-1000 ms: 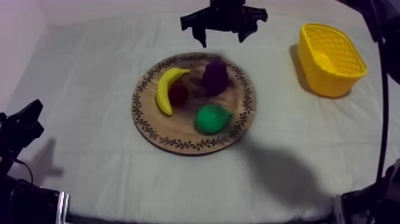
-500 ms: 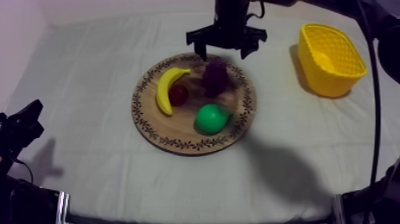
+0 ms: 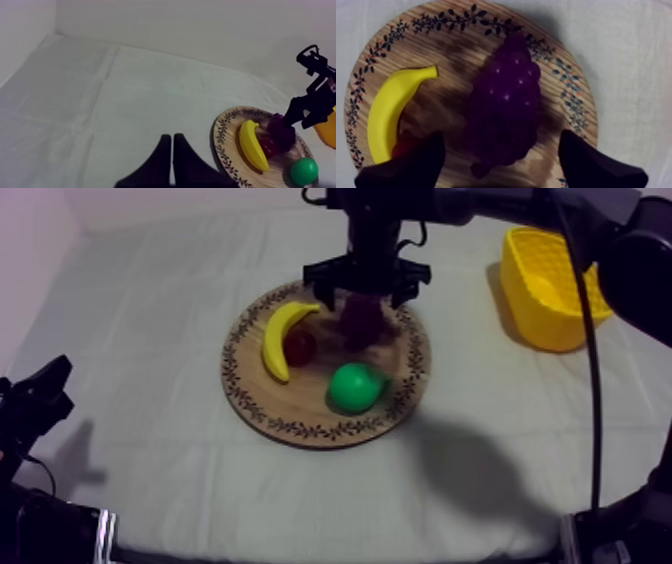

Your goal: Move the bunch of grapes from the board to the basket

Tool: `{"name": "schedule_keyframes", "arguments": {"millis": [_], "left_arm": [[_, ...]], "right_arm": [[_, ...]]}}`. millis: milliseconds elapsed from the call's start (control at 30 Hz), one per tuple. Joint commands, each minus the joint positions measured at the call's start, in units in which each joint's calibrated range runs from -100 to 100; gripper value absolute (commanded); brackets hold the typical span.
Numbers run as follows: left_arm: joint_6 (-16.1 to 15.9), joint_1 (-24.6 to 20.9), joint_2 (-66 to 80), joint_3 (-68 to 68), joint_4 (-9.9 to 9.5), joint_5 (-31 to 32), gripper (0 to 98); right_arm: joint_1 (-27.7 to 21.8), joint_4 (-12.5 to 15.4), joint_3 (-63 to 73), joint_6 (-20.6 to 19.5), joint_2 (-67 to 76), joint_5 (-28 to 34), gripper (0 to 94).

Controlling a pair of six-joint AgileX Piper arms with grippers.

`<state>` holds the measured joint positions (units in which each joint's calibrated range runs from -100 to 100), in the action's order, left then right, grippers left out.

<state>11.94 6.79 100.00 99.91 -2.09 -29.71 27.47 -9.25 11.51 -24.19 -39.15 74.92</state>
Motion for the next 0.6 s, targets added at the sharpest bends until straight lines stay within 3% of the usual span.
{"name": "schedule_keyframes", "arguments": {"millis": [0, 300, 567], "left_arm": [[0.0, 0.0, 0.0, 0.0, 0.01, 0.1, 0.1], [0.0, 0.0, 0.0, 0.0, 0.01, 0.1, 0.1], [0.0, 0.0, 0.0, 0.0, 0.01, 0.1, 0.1]], "right_arm": [[-0.1, -0.3, 0.5, 0.0, -1.1, -0.2, 66.3], [-0.8, -0.7, 4.5, 0.7, -5.8, -1.4, 65.4], [-0.9, -0.6, 7.0, 1.7, -9.2, -2.4, 52.6]]}}
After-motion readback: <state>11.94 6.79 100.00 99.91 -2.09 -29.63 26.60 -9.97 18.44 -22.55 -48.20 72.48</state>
